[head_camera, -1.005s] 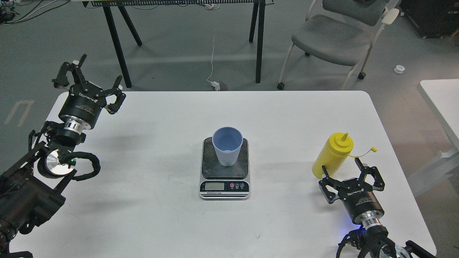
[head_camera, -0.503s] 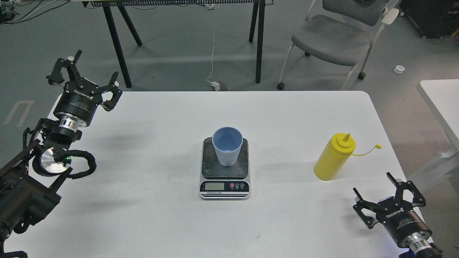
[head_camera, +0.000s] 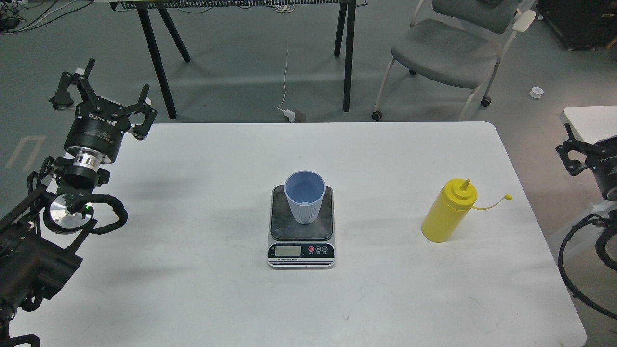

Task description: Pour seasoning into cup on scale with both arms

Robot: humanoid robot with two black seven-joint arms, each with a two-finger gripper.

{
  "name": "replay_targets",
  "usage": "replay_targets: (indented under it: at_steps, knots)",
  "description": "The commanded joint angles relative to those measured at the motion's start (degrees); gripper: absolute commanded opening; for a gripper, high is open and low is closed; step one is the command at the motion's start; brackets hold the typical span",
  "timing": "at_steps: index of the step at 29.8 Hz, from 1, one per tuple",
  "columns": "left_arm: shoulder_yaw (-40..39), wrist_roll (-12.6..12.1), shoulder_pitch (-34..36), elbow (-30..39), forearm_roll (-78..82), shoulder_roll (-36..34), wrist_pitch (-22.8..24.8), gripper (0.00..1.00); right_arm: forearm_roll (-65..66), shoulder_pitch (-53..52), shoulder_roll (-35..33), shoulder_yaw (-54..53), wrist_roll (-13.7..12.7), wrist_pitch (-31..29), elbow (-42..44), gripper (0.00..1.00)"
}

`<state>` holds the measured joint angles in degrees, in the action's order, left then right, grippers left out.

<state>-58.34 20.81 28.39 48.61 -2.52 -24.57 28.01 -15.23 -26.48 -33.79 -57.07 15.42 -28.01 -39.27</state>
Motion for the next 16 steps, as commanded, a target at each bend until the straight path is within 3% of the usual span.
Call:
replay_targets:
  at_steps: [1, 7, 16]
  knots:
    - [-0.11, -0.07, 0.0, -0.62, -0.56, 0.22, -0.01, 0.99, -0.15, -6.21, 6.08, 0.91, -1.27, 0.01, 7.53, 0.99]
    - [-0.02, -0.07, 0.62, -0.8, -0.56, 1.98, -0.01, 0.99, -0.23, -9.82, 11.46, 0.99, -1.09, 0.01, 14.83, 0.99]
    - [0.06, -0.07, 0.44, -0.8, -0.47, 2.95, -0.01, 0.99, -0.23, -10.26, 11.91, 0.9, -1.0, 0.01, 14.66, 0.99]
